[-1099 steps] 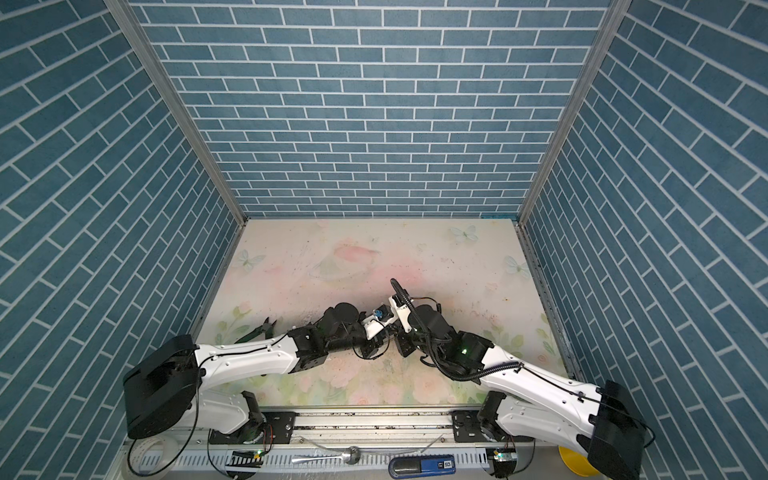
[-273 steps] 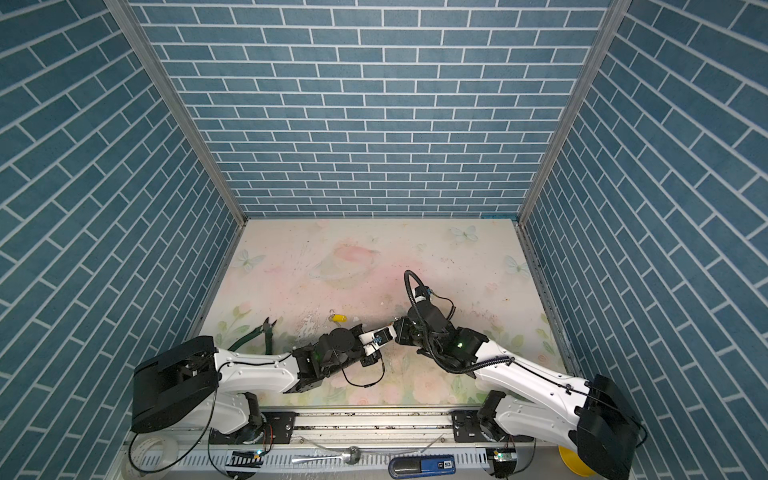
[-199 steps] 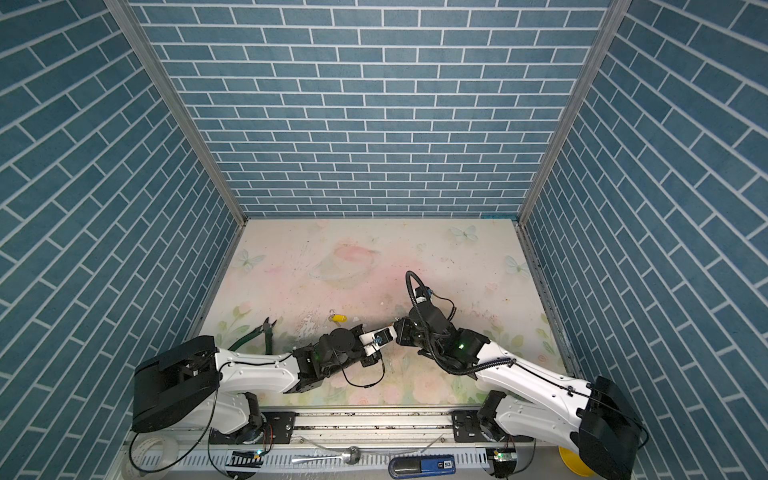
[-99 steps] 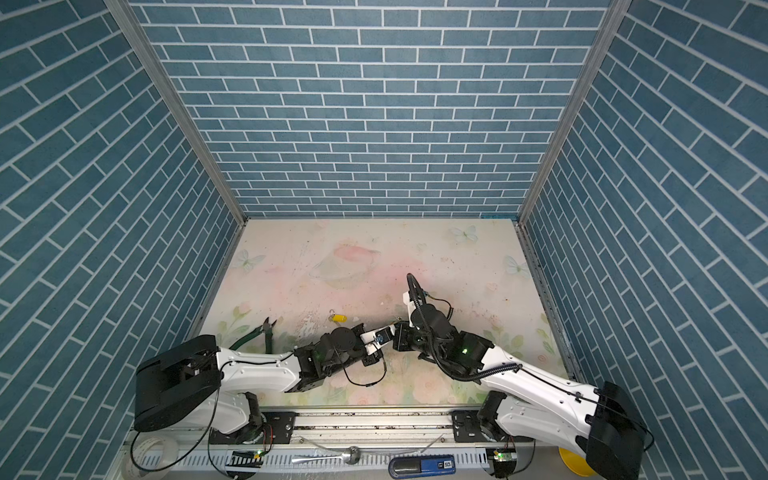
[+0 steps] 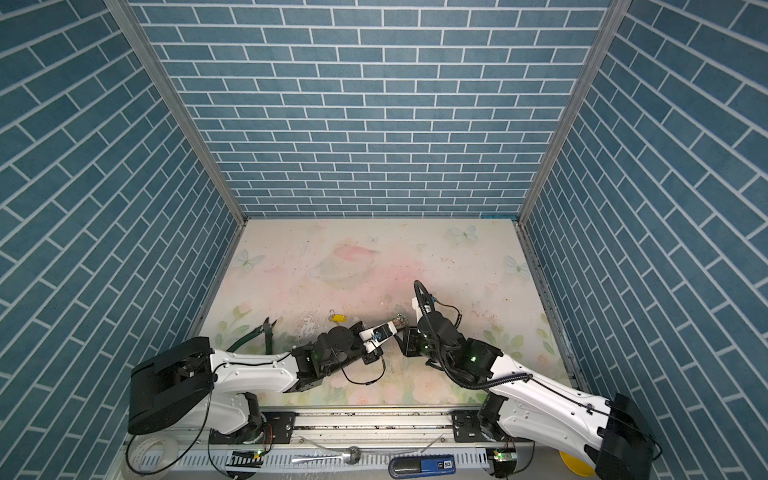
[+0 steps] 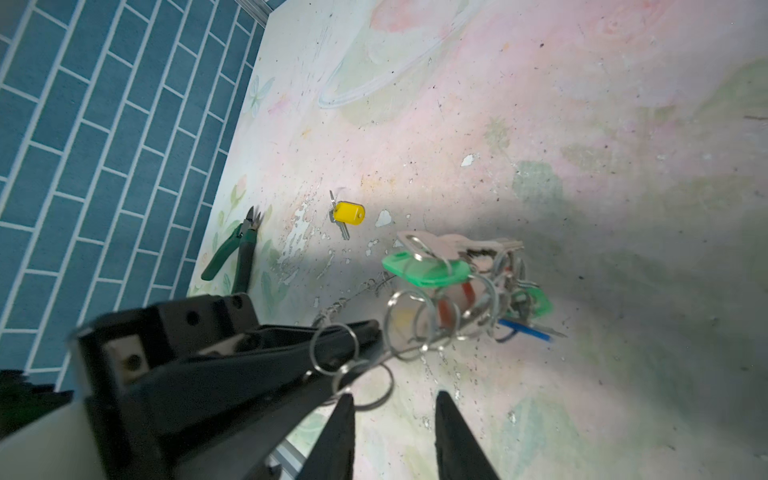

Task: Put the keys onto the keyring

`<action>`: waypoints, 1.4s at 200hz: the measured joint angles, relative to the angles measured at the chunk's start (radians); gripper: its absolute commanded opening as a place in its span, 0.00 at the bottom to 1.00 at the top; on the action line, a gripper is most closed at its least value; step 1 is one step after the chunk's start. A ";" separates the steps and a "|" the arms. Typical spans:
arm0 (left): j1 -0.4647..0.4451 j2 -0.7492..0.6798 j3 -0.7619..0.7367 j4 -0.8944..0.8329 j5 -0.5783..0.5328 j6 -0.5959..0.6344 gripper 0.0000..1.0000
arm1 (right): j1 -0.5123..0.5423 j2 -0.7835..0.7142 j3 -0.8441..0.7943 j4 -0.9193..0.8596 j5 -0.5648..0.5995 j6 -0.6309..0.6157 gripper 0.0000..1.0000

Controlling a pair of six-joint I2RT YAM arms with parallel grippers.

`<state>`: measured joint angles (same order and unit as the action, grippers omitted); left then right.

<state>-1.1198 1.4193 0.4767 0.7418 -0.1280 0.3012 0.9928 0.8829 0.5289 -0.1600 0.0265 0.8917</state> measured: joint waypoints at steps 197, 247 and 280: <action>0.000 -0.067 -0.001 0.137 -0.039 -0.172 0.00 | 0.000 -0.251 -0.154 0.296 0.052 0.016 0.37; 0.010 -0.081 0.049 -0.111 0.022 -0.050 0.00 | 0.001 -0.207 -0.087 0.134 0.028 -0.175 0.30; 0.039 -0.109 0.189 -0.424 0.135 -0.014 0.00 | 0.002 -0.264 -0.070 0.034 0.043 -0.437 0.31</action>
<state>-1.0813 1.3102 0.6659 0.3180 0.0074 0.2871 0.9947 0.6189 0.4587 -0.1261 0.0696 0.4545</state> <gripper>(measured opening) 0.087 0.305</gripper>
